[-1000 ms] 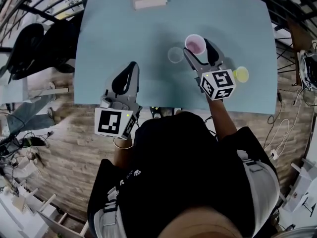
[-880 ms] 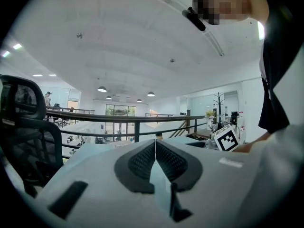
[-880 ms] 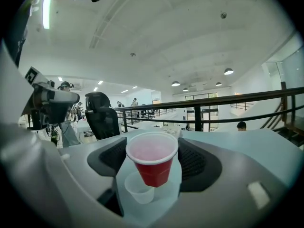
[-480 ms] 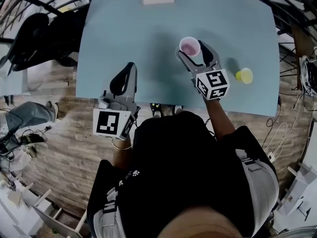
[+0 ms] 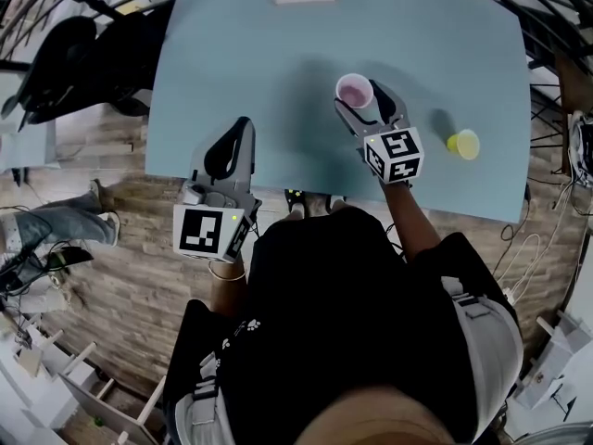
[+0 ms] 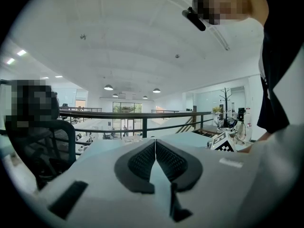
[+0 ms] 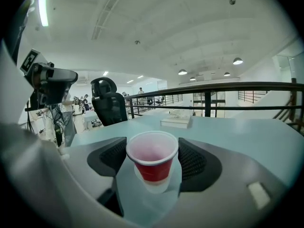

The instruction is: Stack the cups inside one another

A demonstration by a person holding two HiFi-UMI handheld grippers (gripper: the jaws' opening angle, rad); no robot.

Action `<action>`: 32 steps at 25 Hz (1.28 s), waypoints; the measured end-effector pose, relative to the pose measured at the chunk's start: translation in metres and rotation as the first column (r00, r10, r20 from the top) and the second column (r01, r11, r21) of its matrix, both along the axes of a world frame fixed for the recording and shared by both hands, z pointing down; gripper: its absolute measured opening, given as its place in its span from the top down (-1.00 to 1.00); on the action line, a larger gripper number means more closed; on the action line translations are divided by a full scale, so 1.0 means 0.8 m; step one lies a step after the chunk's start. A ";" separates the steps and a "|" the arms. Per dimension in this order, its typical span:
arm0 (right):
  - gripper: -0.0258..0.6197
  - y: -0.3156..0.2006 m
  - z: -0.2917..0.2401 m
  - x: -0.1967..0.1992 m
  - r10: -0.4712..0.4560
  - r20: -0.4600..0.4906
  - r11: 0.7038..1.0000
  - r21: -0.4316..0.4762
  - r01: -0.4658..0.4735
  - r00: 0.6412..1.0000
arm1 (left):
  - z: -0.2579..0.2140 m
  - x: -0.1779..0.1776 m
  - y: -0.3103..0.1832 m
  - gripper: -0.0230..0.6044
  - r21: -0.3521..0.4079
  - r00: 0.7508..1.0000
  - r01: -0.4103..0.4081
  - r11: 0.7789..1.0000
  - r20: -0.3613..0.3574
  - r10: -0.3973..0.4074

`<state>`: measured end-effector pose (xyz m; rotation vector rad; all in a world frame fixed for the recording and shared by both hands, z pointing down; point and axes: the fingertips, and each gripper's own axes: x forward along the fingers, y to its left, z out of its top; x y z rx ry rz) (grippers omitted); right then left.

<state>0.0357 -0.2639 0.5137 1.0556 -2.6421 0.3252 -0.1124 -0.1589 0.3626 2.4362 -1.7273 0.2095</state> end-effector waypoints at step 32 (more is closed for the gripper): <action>-0.14 0.006 -0.012 0.017 0.034 0.086 0.999 0.026 -0.037 0.996 | 0.004 0.007 -0.008 0.96 0.003 1.000 -0.016 1.000 0.005 0.016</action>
